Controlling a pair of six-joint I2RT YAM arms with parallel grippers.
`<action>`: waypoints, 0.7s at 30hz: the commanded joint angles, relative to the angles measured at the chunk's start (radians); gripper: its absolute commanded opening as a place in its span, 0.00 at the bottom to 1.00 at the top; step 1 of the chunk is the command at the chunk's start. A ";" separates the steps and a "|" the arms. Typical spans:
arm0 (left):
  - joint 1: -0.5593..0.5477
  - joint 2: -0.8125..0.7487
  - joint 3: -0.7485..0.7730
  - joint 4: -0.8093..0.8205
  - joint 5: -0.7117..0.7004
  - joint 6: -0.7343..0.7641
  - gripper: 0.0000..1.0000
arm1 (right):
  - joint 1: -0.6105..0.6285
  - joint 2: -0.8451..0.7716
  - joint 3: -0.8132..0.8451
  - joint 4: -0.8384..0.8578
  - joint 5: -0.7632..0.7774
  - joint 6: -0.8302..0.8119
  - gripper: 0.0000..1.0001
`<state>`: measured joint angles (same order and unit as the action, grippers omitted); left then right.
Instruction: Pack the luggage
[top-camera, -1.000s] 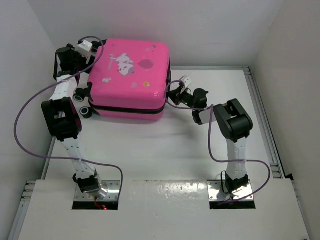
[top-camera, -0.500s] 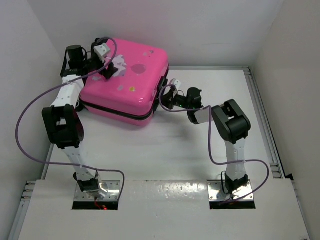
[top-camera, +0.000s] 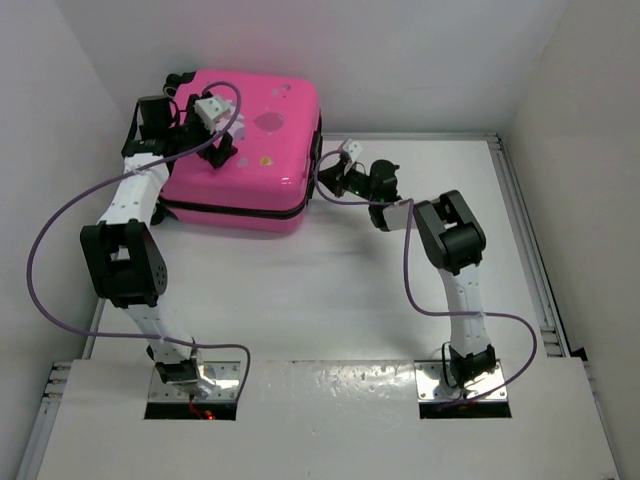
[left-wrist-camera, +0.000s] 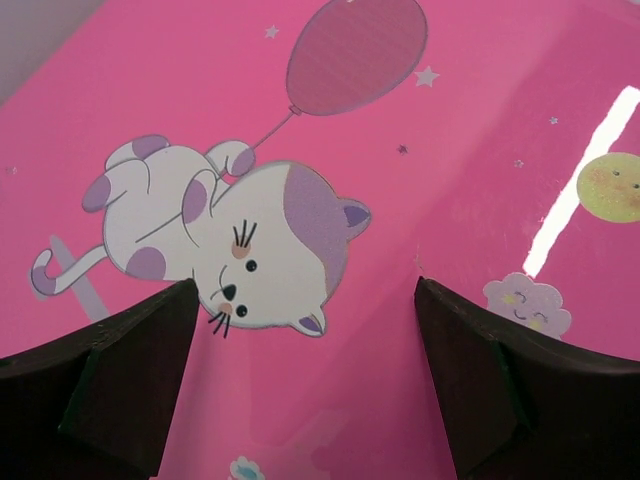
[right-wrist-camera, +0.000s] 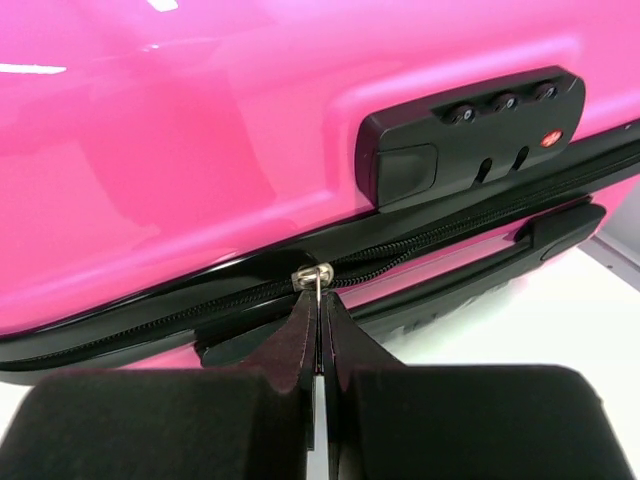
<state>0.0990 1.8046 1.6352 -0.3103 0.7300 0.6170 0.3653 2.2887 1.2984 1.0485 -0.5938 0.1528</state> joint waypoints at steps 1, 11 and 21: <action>0.007 0.003 -0.040 -0.194 0.015 -0.006 0.95 | -0.014 -0.023 0.068 0.172 0.043 -0.015 0.00; -0.220 -0.082 0.055 -0.226 0.071 0.084 0.95 | 0.015 -0.020 0.055 0.234 0.020 0.034 0.00; -0.412 -0.122 -0.071 -0.225 -0.089 0.369 0.77 | 0.049 -0.008 0.078 0.269 0.038 0.158 0.00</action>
<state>-0.2989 1.7195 1.5871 -0.5419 0.7074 0.8757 0.3828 2.3085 1.3006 1.1137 -0.5674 0.2462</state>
